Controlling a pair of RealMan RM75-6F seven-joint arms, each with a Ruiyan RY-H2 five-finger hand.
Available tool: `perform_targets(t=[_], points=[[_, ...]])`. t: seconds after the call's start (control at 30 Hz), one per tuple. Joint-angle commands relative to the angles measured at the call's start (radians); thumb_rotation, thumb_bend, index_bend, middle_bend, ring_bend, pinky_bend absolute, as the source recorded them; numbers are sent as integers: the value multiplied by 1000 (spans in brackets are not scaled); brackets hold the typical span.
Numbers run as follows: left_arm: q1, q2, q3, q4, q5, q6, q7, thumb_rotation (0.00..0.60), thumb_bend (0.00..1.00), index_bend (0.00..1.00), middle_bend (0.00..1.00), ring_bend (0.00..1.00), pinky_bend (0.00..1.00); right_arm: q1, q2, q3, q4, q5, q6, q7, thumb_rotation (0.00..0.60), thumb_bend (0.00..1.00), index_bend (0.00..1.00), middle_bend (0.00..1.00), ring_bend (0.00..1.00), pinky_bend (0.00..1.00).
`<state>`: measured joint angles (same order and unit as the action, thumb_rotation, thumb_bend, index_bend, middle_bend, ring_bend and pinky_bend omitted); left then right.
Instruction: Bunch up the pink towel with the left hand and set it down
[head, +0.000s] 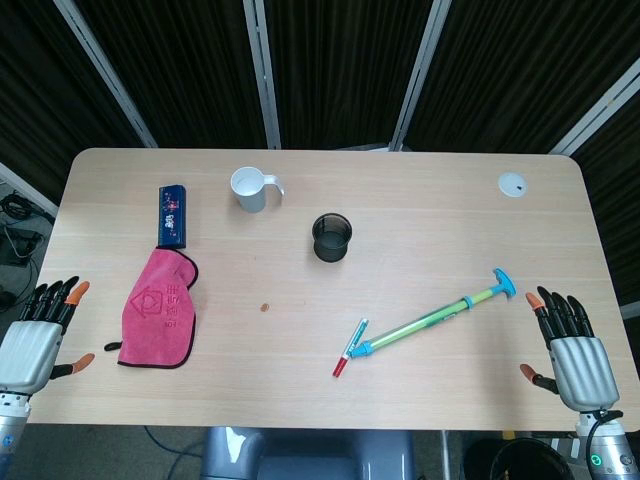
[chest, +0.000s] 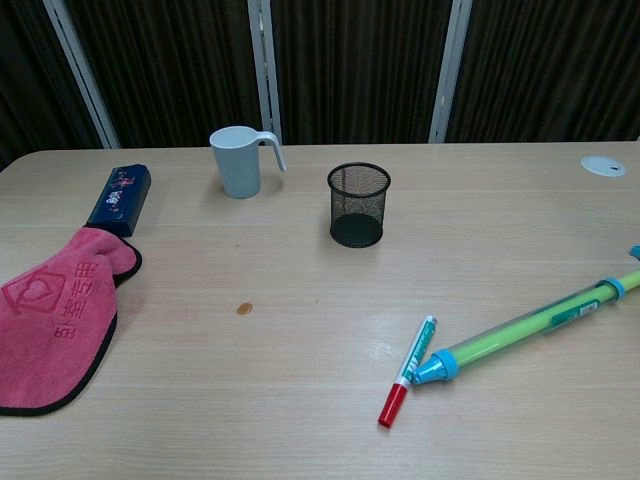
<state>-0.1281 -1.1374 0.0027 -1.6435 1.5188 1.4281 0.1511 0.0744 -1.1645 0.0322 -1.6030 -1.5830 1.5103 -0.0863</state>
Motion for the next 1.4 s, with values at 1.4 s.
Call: perform_targets(t=[1.4], points=[[-306,-70,-110,91,-492,-499,340,600,0,0,0,0,0,1,-3,6,10,-4,9,-15,600,0,0,0,0,0]])
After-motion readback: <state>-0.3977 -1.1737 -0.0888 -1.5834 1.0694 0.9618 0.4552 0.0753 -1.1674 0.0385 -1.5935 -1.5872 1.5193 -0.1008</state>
